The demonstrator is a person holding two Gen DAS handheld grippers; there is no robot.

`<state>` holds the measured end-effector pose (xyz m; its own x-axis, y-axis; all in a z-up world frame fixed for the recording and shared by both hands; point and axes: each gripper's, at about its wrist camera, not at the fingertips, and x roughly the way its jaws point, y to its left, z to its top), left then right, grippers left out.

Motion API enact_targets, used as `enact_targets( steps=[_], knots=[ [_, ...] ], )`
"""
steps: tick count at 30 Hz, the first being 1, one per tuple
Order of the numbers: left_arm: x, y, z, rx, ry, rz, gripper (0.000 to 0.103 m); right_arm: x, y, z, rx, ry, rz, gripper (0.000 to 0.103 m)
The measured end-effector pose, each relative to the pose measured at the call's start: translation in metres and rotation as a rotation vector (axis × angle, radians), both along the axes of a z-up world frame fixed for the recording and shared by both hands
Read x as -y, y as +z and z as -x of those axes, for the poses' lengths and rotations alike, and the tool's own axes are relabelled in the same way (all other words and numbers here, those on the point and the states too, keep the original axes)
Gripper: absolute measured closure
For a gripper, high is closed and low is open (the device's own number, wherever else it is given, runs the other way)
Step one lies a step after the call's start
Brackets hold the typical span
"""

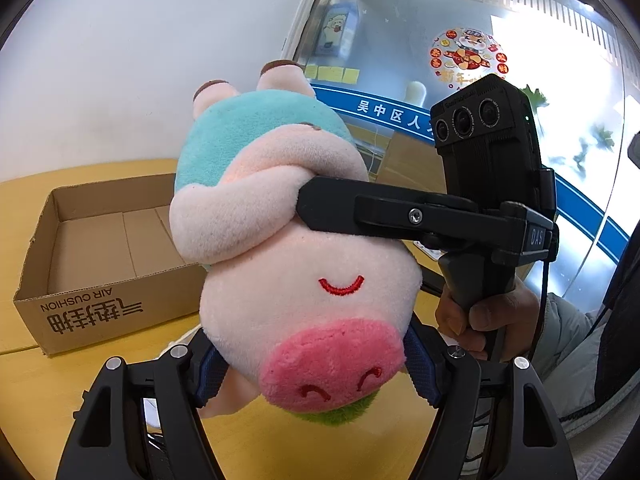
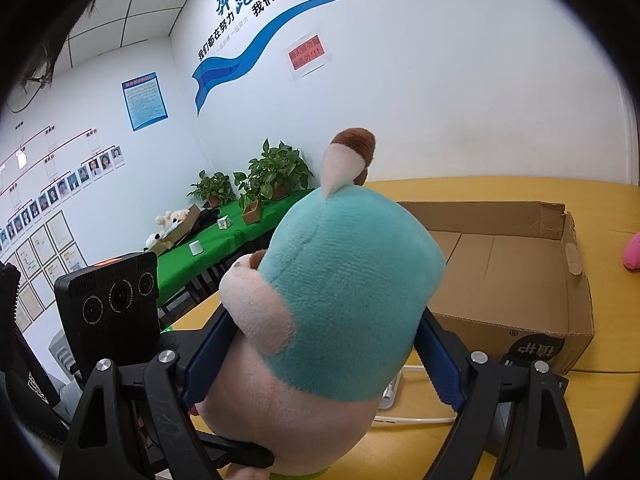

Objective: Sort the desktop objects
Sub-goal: 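Lift the pig plush with both grippers and carry it over the cardboard box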

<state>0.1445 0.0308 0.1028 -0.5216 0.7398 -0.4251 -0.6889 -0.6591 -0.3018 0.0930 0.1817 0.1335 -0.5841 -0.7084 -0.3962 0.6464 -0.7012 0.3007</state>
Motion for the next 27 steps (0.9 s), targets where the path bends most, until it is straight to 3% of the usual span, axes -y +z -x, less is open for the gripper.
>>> enact_targets(
  steps=[12, 22, 27],
  knots=[
    [0.030, 0.039, 0.062, -0.065, 0.070, 0.031, 0.025, 0.029, 0.038, 0.061, -0.112, 0.082, 0.010, 0.016],
    [0.063, 0.100, 0.173, -0.101, 0.158, 0.095, 0.025, 0.061, 0.090, 0.163, -0.164, 0.157, 0.056, 0.016],
    [0.077, 0.105, 0.235, -0.066, 0.185, 0.121, 0.025, 0.079, 0.096, 0.229, -0.132, 0.181, 0.059, 0.016]
  ],
)
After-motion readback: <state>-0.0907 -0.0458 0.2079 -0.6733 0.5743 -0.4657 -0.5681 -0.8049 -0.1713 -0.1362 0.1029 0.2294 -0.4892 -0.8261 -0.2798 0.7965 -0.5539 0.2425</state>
